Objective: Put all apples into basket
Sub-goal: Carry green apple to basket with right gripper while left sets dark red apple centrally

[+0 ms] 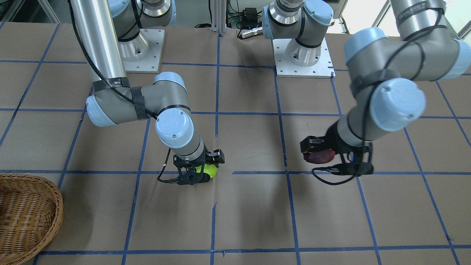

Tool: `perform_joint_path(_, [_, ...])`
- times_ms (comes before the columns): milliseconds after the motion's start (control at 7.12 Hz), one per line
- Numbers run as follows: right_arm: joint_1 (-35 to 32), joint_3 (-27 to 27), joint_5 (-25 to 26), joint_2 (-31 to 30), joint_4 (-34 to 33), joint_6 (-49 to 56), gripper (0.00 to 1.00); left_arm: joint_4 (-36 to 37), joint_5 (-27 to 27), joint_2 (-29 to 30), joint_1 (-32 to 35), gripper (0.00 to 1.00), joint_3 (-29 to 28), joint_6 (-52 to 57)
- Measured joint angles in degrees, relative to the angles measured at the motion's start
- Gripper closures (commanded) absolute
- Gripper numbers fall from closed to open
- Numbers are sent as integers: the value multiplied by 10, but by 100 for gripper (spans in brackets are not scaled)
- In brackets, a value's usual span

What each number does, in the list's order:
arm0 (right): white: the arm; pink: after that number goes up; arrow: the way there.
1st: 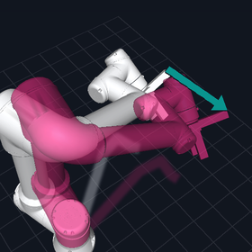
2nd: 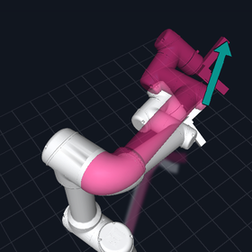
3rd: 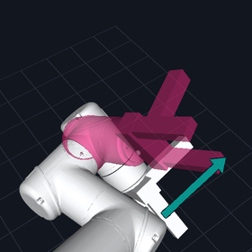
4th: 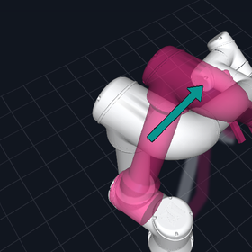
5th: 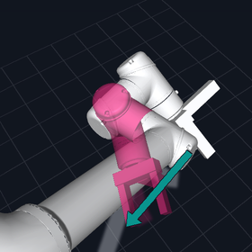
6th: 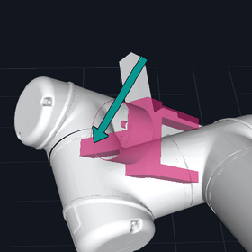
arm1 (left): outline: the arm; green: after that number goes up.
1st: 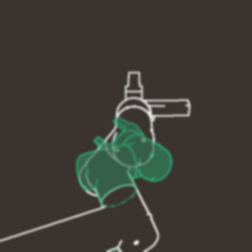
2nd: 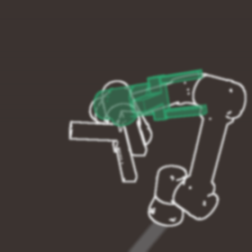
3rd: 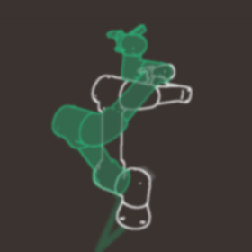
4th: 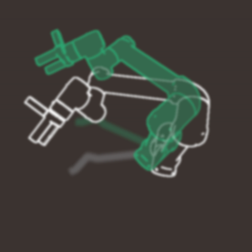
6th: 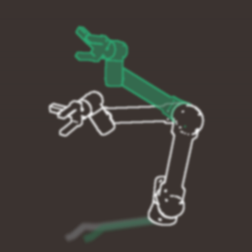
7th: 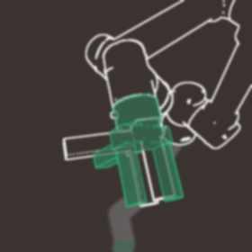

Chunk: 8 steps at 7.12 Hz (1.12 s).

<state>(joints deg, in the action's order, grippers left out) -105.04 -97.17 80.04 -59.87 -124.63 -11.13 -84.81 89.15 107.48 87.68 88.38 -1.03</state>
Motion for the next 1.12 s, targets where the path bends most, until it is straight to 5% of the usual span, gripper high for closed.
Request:
perform_joint_path(281, [22, 16, 61, -29, 25, 16, 100, 66, -3, 0, 103, 55, 30, -124])
perform_joint_path(702, [168, 134, 110, -55, 149, 55, 100, 303, -22, 44, 201, 51, 112, -229])
perform_joint_path(843, [218, 166, 131, -43, 167, 101, 100, 345, -29, 63, 229, 11, 126, -246])
perform_joint_path(983, [268, 185, 149, -28, 171, 150, 100, 372, -31, 78, 247, 0, 131, -259])
perform_joint_path(1124, [310, 192, 159, -13, 163, 197, 100, 384, -30, 88, 254, 0, 130, -260])
